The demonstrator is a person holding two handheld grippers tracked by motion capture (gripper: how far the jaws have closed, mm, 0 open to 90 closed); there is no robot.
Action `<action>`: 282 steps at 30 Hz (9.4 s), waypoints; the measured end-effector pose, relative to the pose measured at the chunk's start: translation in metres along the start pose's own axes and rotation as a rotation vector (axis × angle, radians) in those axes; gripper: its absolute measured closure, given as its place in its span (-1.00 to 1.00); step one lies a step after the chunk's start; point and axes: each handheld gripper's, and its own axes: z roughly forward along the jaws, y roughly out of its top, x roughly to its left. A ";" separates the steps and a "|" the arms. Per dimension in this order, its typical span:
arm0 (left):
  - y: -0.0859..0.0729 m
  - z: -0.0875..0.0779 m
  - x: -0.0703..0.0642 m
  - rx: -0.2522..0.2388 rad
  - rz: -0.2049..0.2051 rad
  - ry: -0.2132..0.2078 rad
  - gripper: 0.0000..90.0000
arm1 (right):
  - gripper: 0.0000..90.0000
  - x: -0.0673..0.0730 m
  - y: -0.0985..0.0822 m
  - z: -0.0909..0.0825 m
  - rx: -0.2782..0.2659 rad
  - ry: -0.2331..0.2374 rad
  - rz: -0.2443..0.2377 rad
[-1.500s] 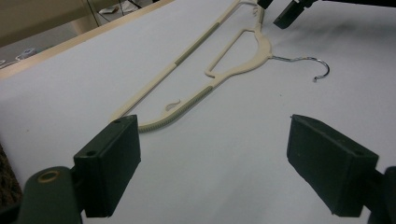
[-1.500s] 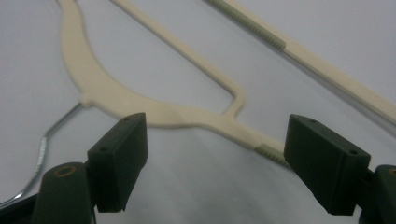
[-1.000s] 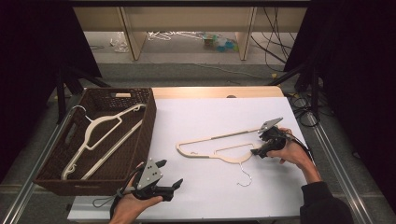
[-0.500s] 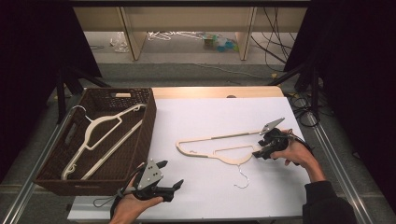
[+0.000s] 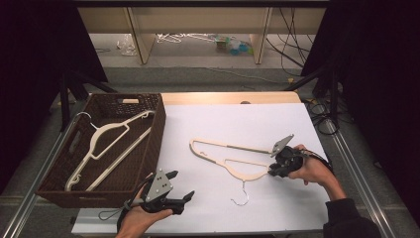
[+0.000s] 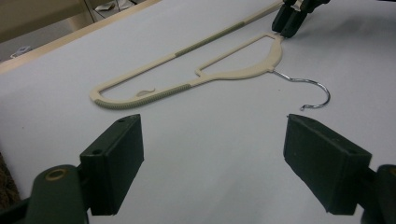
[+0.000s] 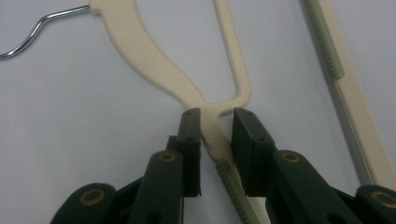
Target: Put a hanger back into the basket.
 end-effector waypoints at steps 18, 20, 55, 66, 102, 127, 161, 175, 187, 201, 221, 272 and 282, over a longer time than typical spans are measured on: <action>0.000 -0.001 0.001 0.013 0.010 0.005 -0.52 | 0.75 0.033 0.005 0.000 0.016 0.061 -0.047; 0.000 0.000 0.001 0.014 0.011 0.003 -0.52 | 0.75 0.033 0.005 0.000 0.014 0.059 -0.050; -0.007 0.010 -0.002 0.068 0.048 -0.016 -0.52 | 0.76 0.033 0.011 -0.005 0.173 0.072 -0.201; 0.014 0.060 -0.002 0.096 0.157 0.015 -0.50 | 0.75 0.042 0.018 -0.015 0.173 0.074 -0.243; 0.037 0.146 -0.018 0.174 0.616 -0.094 -0.09 | 0.76 0.048 0.031 -0.044 0.108 0.041 -0.315; 0.080 0.137 -0.032 0.103 0.926 -0.255 0.80 | 0.52 0.038 0.022 -0.065 -0.024 0.067 -0.219; 0.167 0.080 0.050 0.058 0.171 -0.122 0.90 | -0.43 0.034 0.024 -0.105 -0.456 -0.121 0.122; 0.184 0.013 0.071 -0.013 -0.062 -0.175 0.90 | -0.44 0.050 0.015 -0.083 -0.408 -0.092 0.115; 0.207 -0.034 0.087 -0.060 -0.141 -0.192 0.90 | -0.46 0.058 0.008 -0.070 -0.371 -0.066 0.108; 0.201 -0.096 0.137 -0.047 -0.170 -0.046 0.90 | -0.52 0.055 -0.007 -0.068 -0.397 -0.079 0.149; 0.133 -0.132 0.203 0.075 -0.146 0.127 0.90 | -0.53 0.068 -0.020 -0.057 -0.421 -0.053 0.185; 0.032 -0.100 0.237 0.312 -0.203 0.145 0.89 | -0.52 0.072 -0.019 -0.047 -0.395 -0.034 0.164; 0.023 -0.100 0.247 0.284 -0.245 0.241 0.83 | -0.52 0.072 -0.019 -0.046 -0.390 -0.032 0.161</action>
